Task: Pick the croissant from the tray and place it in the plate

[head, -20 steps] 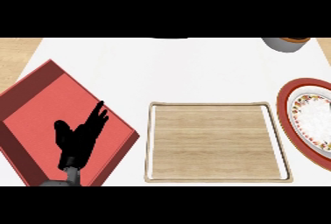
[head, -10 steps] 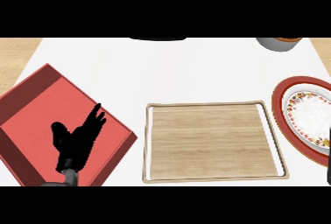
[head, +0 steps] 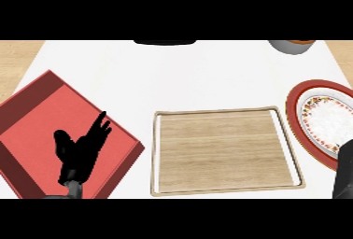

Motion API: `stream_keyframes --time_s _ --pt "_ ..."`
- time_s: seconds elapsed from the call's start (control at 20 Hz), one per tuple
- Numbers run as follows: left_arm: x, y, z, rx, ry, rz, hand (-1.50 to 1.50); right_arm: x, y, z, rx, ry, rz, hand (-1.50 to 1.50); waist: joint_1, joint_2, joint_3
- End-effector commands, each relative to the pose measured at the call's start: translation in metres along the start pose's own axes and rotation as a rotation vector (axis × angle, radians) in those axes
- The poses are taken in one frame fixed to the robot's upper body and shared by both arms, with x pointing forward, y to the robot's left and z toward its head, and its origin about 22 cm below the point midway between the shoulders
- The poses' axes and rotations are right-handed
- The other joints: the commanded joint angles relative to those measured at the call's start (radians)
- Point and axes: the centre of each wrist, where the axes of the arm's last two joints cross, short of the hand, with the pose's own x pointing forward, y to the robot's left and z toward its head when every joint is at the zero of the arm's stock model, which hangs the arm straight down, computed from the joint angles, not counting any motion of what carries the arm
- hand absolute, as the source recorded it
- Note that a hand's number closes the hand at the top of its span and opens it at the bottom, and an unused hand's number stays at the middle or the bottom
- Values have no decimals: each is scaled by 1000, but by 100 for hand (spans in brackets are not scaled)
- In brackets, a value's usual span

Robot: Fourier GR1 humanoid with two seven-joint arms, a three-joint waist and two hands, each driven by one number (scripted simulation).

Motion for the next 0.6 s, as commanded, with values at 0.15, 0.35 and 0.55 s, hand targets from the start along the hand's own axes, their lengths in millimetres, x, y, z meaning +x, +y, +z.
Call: stream_keyframes --time_s 0.15,0.35,0.55 --pt "-11 1 -3 -5 37 -8 0 -24 27 -1 157 203 -64 -150 -11 -1 -4" --pt "-14 -5 -7 3 37 -11 0 -11 28 -4 126 122 -203 -150 -8 0 -4" --pt "-15 -2 -2 6 34 -1 0 -22 24 13 5 89 -399 -150 -8 0 -4"
